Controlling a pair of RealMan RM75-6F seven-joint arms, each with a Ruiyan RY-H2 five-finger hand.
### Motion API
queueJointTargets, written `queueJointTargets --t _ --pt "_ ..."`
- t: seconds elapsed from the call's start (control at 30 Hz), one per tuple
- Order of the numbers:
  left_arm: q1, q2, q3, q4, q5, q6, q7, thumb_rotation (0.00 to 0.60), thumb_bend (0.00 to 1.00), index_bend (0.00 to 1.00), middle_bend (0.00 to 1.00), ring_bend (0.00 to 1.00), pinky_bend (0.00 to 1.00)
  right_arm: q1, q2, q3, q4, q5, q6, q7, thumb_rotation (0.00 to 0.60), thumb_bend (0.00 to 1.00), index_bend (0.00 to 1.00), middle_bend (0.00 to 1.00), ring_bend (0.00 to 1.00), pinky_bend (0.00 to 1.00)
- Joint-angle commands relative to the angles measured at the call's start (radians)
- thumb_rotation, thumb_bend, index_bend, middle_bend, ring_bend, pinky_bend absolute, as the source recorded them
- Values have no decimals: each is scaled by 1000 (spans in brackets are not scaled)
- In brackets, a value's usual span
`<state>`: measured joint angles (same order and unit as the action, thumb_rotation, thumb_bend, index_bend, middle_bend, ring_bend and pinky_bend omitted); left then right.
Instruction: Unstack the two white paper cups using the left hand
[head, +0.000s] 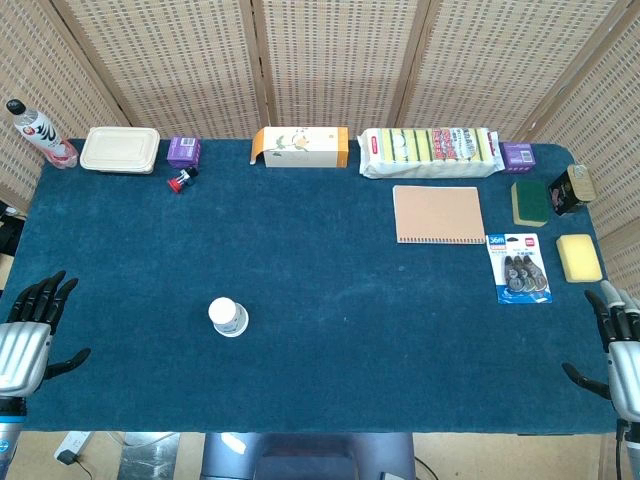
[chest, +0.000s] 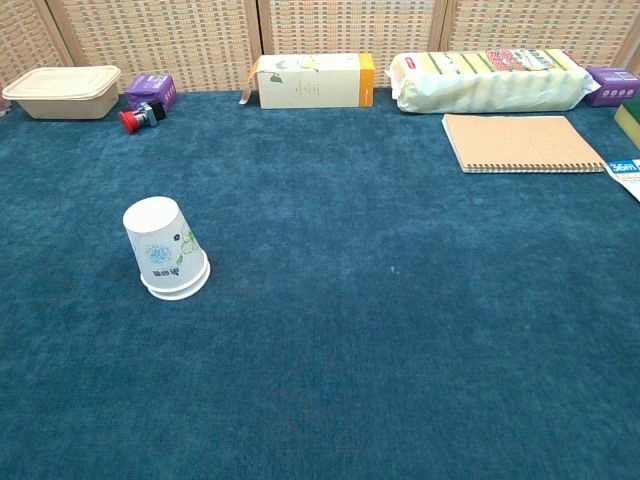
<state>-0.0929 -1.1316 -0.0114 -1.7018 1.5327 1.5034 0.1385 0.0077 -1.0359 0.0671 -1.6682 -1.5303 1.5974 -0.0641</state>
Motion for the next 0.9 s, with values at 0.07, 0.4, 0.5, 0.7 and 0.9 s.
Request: queueJointTargets --t 0.07,0.4,0.5,0.7,0.9 --pt "-1 0 4 -1 5 -5 4 600 138 0 0 0 65 0 2 1 -4 4 -5 4 600 76 58 0 0 0" --pt "-56 -13 -12 9 39 -61 -64 600 137 0 0 0 65 3 18 3 -11 15 -27 59 600 76 58 0 0 0" --pt "-140 11 -29 -15 50 -177 -155 600 137 0 0 0 65 7 25 -2 -19 9 -41 76 600 77 58 0 0 0" --pt "-260 27 -74 -61 -8 -345 -135 600 141 2 0 0 65 2 39 -3 -27 10 -37 106 600 76 58 0 0 0" --pt "-342 21 -110 -185 -153 -455 118 600 151 94 0 0 65 -1 49 -1 -23 12 -35 137 600 76 58 0 0 0"
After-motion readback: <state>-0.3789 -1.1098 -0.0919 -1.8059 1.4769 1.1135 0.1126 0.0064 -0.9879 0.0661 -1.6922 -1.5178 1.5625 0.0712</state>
